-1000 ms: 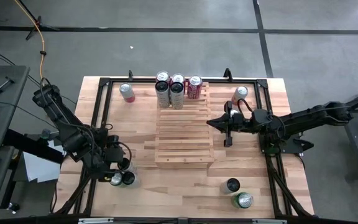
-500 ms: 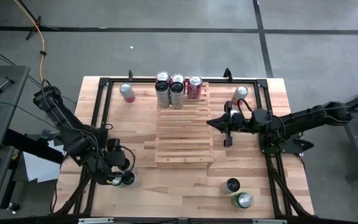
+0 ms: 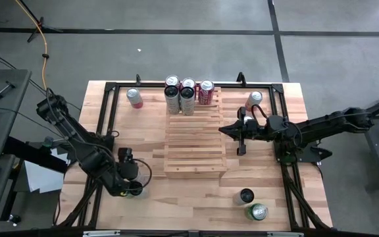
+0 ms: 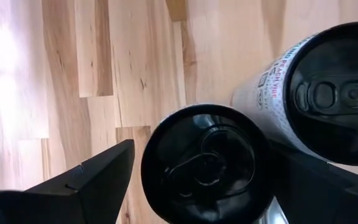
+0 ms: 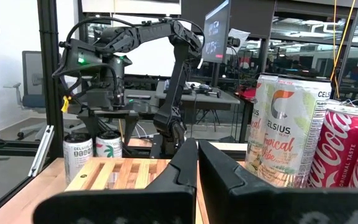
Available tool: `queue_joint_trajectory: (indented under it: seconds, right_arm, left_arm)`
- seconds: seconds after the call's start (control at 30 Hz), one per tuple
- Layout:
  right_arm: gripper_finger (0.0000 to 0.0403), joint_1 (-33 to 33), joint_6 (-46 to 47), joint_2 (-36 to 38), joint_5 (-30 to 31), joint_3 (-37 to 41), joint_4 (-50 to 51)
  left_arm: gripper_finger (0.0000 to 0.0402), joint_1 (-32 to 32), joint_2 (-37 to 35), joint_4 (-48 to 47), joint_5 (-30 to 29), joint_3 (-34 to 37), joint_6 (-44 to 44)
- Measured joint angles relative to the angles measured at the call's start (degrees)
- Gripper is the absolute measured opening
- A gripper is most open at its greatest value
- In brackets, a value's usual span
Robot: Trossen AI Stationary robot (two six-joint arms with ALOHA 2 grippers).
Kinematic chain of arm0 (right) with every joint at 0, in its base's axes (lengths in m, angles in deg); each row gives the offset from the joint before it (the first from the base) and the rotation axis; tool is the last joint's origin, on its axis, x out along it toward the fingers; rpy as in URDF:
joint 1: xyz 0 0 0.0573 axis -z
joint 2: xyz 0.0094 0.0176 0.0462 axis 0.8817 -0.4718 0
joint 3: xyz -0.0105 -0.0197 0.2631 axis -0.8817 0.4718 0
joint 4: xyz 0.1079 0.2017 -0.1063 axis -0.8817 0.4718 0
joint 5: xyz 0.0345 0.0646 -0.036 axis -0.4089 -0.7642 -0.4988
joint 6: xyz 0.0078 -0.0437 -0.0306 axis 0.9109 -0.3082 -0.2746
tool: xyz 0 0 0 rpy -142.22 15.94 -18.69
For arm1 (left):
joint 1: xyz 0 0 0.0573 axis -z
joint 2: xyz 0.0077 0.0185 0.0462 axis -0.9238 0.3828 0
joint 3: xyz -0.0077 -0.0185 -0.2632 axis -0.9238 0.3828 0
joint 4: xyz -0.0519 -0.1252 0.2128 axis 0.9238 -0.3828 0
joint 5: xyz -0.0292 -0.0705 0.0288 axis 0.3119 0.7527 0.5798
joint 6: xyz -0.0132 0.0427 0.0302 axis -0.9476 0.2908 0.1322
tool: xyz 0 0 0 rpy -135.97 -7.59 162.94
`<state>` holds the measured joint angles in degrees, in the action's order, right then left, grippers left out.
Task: Place canned beverage on shelf
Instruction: Align the bottom left peach vibe celsius soda can with the other tropical celsius soda can on the shelf
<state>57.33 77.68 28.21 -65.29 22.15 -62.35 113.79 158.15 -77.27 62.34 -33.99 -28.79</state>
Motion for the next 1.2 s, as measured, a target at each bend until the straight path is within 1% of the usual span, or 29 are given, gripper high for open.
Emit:
queue_joint_trajectory:
  seconds: [0.3,0.4,0.5,0.57,0.6,0.73,0.87,0.93,1.1,1.2]
  right_arm:
    - [0.0,0.0,0.0,0.0,0.0,0.0,0.0]
    - [0.0,0.0,0.0,0.0,0.0,0.0,0.0]
    - [0.0,0.0,0.0,0.0,0.0,0.0,0.0]
    - [0.0,0.0,0.0,0.0,0.0,0.0,0.0]
    - [0.0,0.0,0.0,0.0,0.0,0.0,0.0]
    - [0.0,0.0,0.0,0.0,0.0,0.0,0.0]
    - [0.0,0.0,-0.1,0.0,0.0,0.0,0.0]
    - [0.0,0.0,-0.1,0.0,0.0,0.0,0.0]
    - [0.0,0.0,-0.1,0.0,0.0,0.0,0.0]
    - [0.0,0.0,-0.2,0.0,-0.1,0.0,0.0]
  left_arm:
    - [0.033,-1.0,-0.1,-0.1,0.5,0.0,-0.4]
    - [0.0312,-1.0,-0.1,-1.1,0.7,0.0,-1.0]
    - [0.0276,-1.1,-0.2,-2.2,1.5,-0.1,-1.0]
    - [0.0245,-1.1,-0.2,-4.2,1.5,-0.5,-1.1]
    - [0.0238,-1.1,-0.1,-6.3,1.6,-1.1,-1.4]
    - [0.0238,-1.1,-0.1,-16.4,1.0,-5.8,-2.2]
    - [0.0238,-1.1,-0.1,-26.5,-3.5,-13.9,-3.9]
    - [0.0238,-1.1,-0.1,-30.3,-7.2,-18.6,-3.5]
    - [0.0238,-2.2,-0.2,-29.1,-17.4,-29.7,0.7]
    - [0.0238,-3.9,-0.2,-28.9,-22.2,-34.8,3.3]
